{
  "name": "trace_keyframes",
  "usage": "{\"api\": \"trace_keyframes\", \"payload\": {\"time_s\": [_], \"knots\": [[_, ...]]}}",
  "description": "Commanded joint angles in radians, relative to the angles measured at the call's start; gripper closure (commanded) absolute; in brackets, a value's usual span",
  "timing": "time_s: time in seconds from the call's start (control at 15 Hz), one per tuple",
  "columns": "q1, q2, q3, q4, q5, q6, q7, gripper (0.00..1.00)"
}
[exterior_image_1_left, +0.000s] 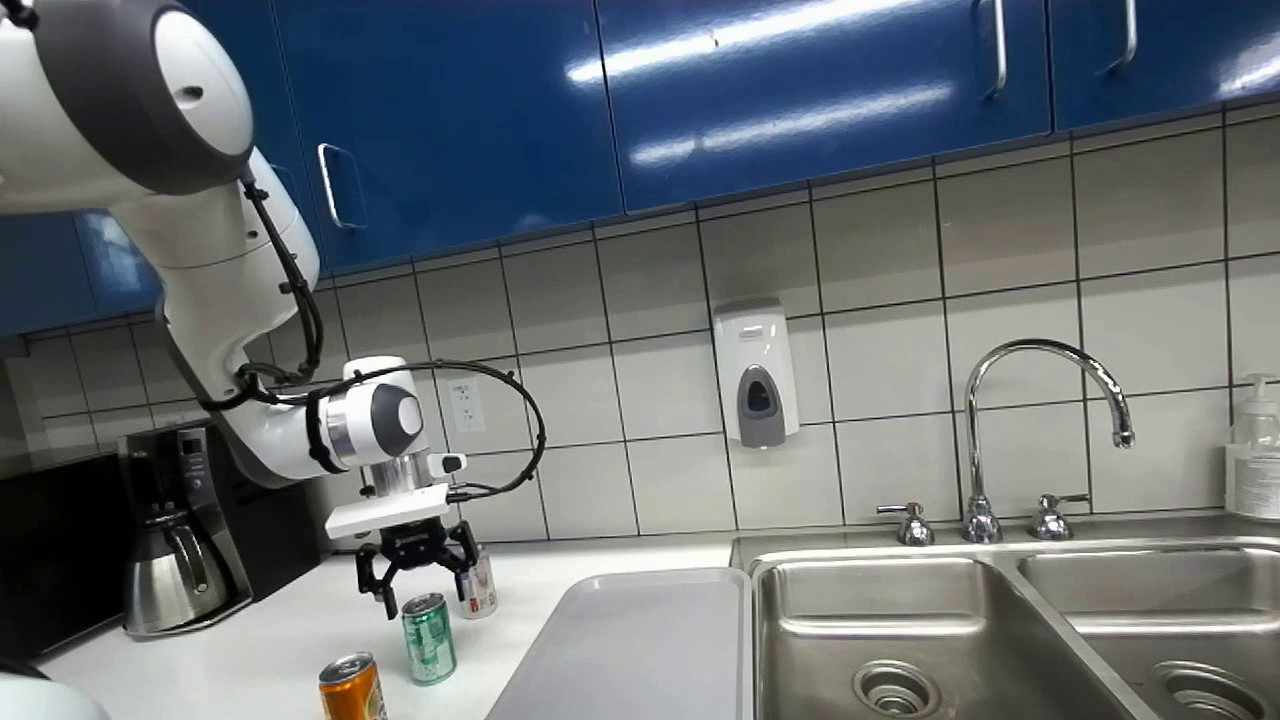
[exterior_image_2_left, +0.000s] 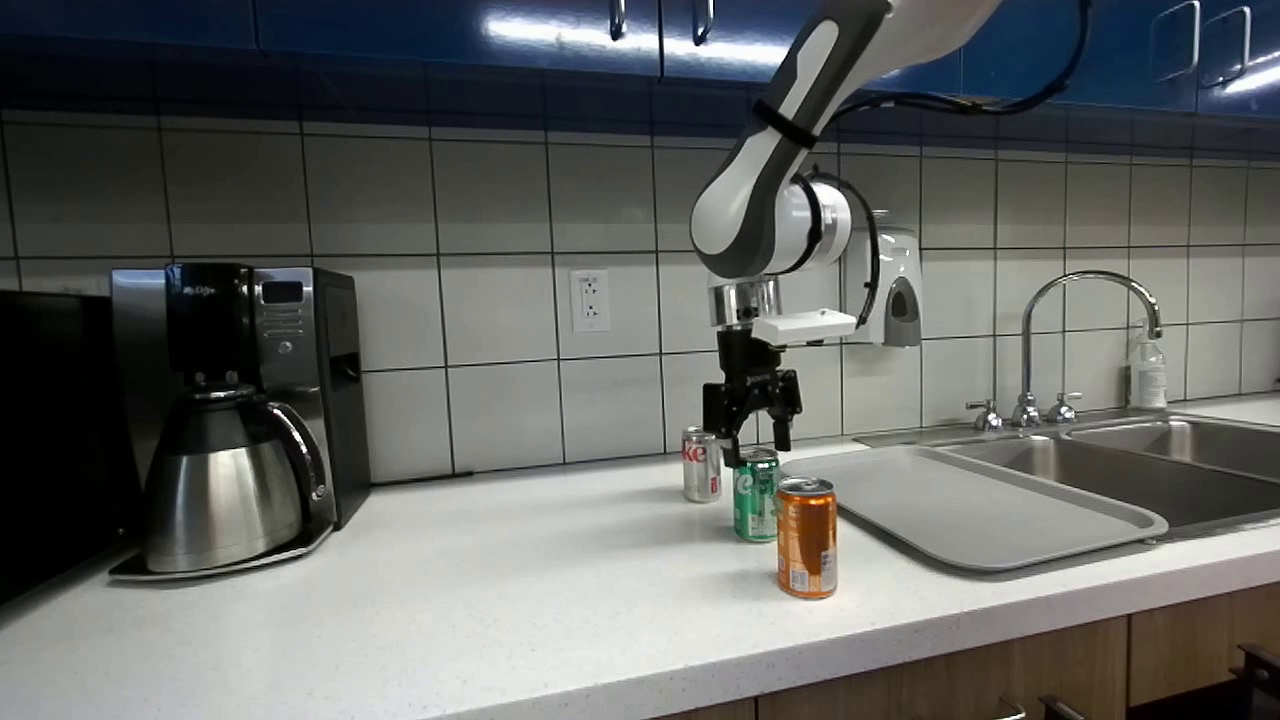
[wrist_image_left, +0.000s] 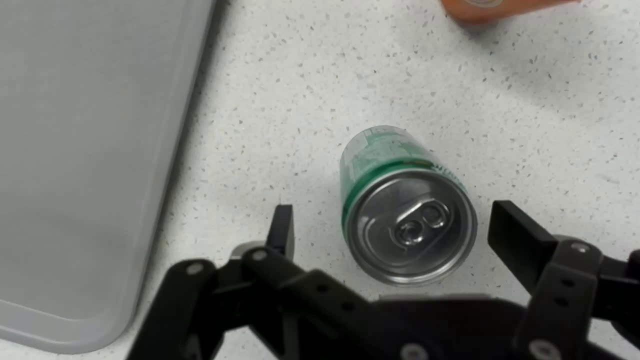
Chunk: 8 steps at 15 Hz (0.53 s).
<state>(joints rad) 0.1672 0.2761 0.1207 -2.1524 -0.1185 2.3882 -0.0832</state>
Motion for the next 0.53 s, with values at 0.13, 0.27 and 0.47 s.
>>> {"api": "trace_keyframes", "payload": {"time_s": [0.13,0.27,0.47], "knots": [[0.011,0.057,0.014,0.073,-0.013,-0.015,-0.021,0.0],[0.017,0.071,0.012,0.085,-0.018,-0.019,-0.018,0.0],[0.026,0.086,0.004,0.097,-0.036,-0.027,-0.001,0.0]]}}
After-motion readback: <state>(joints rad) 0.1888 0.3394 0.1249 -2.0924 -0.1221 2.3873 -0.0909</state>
